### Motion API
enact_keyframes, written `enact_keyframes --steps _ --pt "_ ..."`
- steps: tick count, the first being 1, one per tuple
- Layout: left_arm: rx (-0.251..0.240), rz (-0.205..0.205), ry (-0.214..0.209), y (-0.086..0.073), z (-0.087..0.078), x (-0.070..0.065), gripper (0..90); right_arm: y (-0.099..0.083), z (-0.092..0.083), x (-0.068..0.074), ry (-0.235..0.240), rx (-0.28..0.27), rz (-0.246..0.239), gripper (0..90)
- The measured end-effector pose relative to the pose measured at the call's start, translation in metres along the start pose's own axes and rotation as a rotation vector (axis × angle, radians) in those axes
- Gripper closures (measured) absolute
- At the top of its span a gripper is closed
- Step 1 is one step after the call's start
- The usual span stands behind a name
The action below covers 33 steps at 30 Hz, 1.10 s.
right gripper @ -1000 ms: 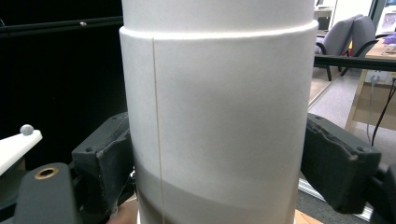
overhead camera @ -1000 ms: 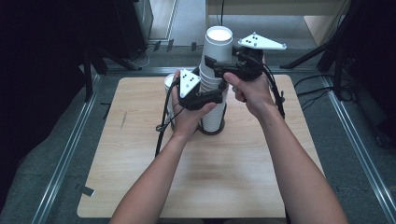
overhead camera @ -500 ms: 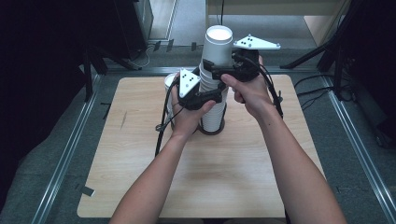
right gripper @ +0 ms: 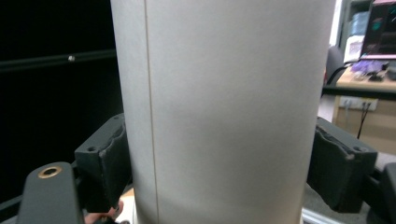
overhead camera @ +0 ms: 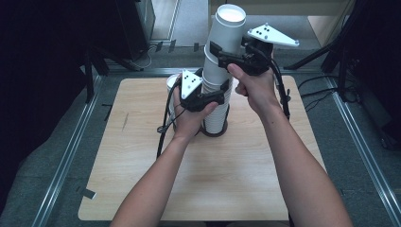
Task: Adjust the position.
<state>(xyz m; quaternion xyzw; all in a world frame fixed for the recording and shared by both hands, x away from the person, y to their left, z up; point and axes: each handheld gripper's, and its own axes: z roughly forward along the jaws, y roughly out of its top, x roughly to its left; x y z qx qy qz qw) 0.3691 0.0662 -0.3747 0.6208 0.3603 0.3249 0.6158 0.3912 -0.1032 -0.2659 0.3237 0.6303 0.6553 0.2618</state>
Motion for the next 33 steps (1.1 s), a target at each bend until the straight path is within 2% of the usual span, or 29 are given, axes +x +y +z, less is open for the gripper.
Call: enact_keyframes --steps 4,14,19,26,33 --pt "-0.001 0.000 0.000 0.000 0.000 0.000 9.7 0.006 -0.005 0.003 -0.016 -0.039 -0.022 19.5" --pt "-0.002 -0.003 -0.003 0.000 0.001 0.000 9.7 0.020 -0.018 0.005 -0.034 -0.107 -0.009 20.6" --pt "-0.002 -0.003 -0.005 -0.001 0.001 0.000 9.7 0.027 -0.029 0.002 -0.055 -0.143 0.003 20.6" --pt "0.001 -0.005 -0.001 0.000 0.001 0.000 9.5 0.030 -0.042 -0.004 -0.079 -0.169 0.016 20.5" --pt "0.013 -0.014 0.000 0.002 0.000 0.000 8.5 0.023 -0.057 -0.011 -0.107 -0.168 0.013 20.4"
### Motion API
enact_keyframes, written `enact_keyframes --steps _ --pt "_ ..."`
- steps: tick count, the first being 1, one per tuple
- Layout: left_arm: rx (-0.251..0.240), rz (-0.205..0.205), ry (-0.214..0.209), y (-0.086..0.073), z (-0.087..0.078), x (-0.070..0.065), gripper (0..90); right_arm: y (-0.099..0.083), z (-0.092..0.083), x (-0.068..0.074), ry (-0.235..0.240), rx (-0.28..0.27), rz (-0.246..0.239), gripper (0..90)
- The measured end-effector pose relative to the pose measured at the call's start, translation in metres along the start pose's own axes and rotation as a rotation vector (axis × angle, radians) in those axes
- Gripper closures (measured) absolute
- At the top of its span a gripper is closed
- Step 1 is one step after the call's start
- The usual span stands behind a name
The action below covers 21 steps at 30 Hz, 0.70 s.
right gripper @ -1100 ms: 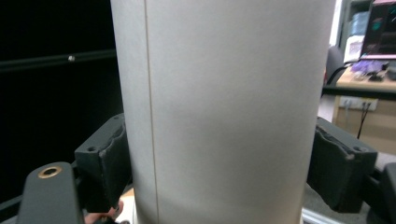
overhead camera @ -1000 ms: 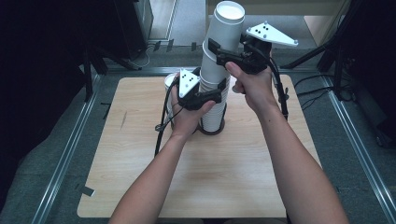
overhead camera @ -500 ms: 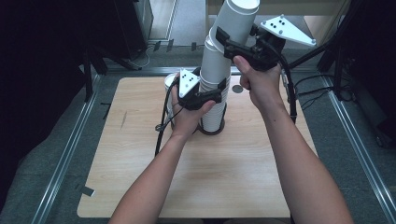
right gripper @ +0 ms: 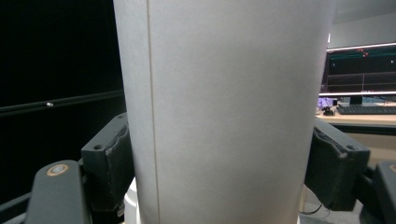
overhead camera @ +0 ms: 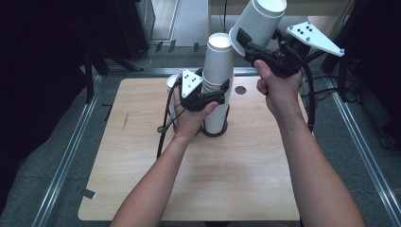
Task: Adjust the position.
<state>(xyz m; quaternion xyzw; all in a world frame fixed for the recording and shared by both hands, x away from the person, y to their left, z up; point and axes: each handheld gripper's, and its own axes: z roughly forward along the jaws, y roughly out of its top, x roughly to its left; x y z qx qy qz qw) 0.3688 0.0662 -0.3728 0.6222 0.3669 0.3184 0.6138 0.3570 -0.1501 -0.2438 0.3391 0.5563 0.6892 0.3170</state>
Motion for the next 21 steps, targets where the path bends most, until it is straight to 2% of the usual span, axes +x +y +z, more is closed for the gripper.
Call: enact_keyframes --steps 4,7,10,14,18,21 --pt "-0.004 -0.002 -0.009 0.002 -0.004 0.000 8.0 -0.004 -0.010 -0.007 -0.023 -0.005 0.003 20.3" --pt "-0.007 -0.001 -0.010 0.005 -0.007 -0.001 2.0 -0.009 -0.018 -0.011 -0.052 0.000 -0.003 20.1" --pt "-0.006 0.010 -0.015 0.006 -0.012 -0.003 0.8 -0.016 -0.025 -0.013 -0.071 0.008 -0.013 19.9" --pt "-0.001 0.011 -0.019 0.005 -0.020 -0.005 0.0 -0.028 -0.035 -0.013 -0.099 0.019 -0.045 19.7" --pt "0.001 -0.010 -0.028 0.002 -0.029 -0.004 0.0 -0.039 -0.044 -0.013 -0.117 0.023 -0.057 19.4" --pt "0.013 -0.007 -0.041 -0.002 -0.037 -0.005 0.0 -0.050 -0.051 -0.015 -0.134 0.032 -0.064 19.0"
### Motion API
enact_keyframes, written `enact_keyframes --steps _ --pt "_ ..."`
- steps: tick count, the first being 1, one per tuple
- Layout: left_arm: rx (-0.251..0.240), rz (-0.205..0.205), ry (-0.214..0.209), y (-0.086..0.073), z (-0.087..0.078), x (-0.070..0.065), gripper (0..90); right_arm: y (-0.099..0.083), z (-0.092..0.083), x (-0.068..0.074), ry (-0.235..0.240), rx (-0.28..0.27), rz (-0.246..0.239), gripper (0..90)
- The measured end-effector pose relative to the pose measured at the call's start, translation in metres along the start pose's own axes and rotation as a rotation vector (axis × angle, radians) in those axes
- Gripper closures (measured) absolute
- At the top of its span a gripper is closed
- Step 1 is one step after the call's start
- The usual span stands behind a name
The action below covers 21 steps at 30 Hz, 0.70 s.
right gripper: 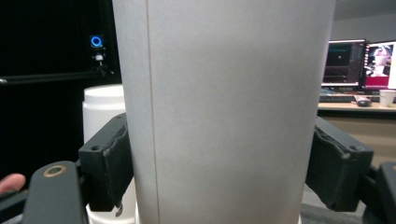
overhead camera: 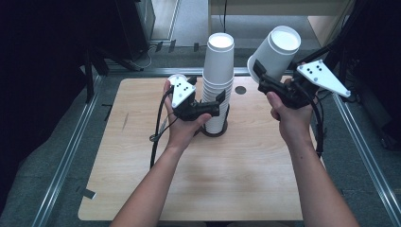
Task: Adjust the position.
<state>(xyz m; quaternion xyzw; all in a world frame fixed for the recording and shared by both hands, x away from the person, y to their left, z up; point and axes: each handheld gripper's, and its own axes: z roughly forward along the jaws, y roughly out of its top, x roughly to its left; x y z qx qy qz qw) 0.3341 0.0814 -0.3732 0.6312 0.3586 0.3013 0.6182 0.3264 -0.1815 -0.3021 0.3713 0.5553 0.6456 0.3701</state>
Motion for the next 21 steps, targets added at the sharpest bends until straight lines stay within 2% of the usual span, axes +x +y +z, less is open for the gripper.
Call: enact_keyframes --steps 5,7,9,13,18,21 --pt "0.007 0.002 -0.003 -0.008 -0.014 -0.002 0.0 -0.016 -0.007 -0.003 -0.041 0.028 0.003 18.0" --pt "0.016 0.006 0.002 -0.012 -0.020 -0.002 0.0 -0.022 -0.010 -0.004 -0.031 0.035 0.013 17.9" --pt "0.023 0.003 0.004 -0.017 -0.025 -0.002 0.0 -0.030 -0.014 -0.003 -0.031 0.040 -0.006 17.9" --pt "0.041 -0.008 0.002 -0.027 -0.032 -0.002 0.0 -0.042 -0.021 -0.002 -0.018 0.057 -0.010 17.7" --pt "0.063 -0.009 -0.005 -0.038 -0.043 -0.005 0.0 -0.058 -0.028 -0.001 -0.048 0.080 -0.044 17.7" --pt "0.079 -0.011 -0.010 -0.044 -0.049 -0.005 0.0 -0.068 -0.033 0.000 -0.046 0.101 -0.042 17.7"
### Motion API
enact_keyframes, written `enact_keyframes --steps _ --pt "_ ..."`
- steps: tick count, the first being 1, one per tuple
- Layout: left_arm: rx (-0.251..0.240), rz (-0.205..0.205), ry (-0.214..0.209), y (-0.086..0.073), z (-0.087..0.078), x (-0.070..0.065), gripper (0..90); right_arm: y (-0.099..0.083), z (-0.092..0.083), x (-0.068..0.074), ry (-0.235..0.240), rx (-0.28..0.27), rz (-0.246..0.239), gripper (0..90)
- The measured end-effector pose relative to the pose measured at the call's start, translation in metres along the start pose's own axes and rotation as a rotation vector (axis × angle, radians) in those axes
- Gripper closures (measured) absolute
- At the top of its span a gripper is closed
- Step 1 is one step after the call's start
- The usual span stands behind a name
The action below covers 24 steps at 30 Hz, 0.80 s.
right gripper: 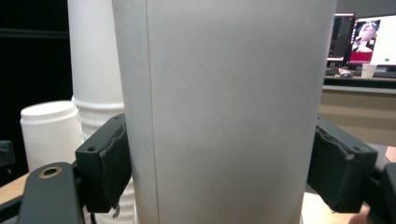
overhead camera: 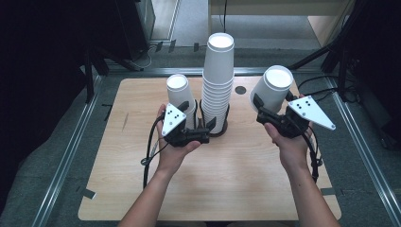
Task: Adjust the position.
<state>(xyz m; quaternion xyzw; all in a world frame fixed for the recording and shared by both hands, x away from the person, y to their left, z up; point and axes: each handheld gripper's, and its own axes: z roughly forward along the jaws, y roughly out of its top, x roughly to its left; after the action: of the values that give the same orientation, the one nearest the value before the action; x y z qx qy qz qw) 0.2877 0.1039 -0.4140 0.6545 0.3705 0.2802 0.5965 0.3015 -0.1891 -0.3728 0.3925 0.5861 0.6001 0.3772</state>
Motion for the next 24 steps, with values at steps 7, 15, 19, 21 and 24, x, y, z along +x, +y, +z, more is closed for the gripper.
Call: enact_keyframes --steps 7,15,19,21,24 --pt "0.024 -0.034 0.007 -0.016 -0.012 0.004 0.0 -0.022 -0.011 0.005 -0.012 0.032 -0.011 17.3" --pt "0.042 -0.076 0.012 -0.030 -0.020 0.008 0.0 -0.044 -0.021 0.006 -0.009 0.062 -0.028 17.1" --pt "0.056 -0.085 0.004 -0.036 -0.022 0.007 0.0 -0.052 -0.024 0.008 -0.014 0.070 -0.042 17.1" --pt "0.066 -0.084 -0.005 -0.039 -0.022 0.005 0.0 -0.058 -0.025 0.010 -0.018 0.076 -0.062 17.1" --pt "0.075 -0.094 -0.033 -0.040 -0.022 0.002 0.0 -0.068 -0.025 0.017 -0.002 0.090 -0.106 17.0"
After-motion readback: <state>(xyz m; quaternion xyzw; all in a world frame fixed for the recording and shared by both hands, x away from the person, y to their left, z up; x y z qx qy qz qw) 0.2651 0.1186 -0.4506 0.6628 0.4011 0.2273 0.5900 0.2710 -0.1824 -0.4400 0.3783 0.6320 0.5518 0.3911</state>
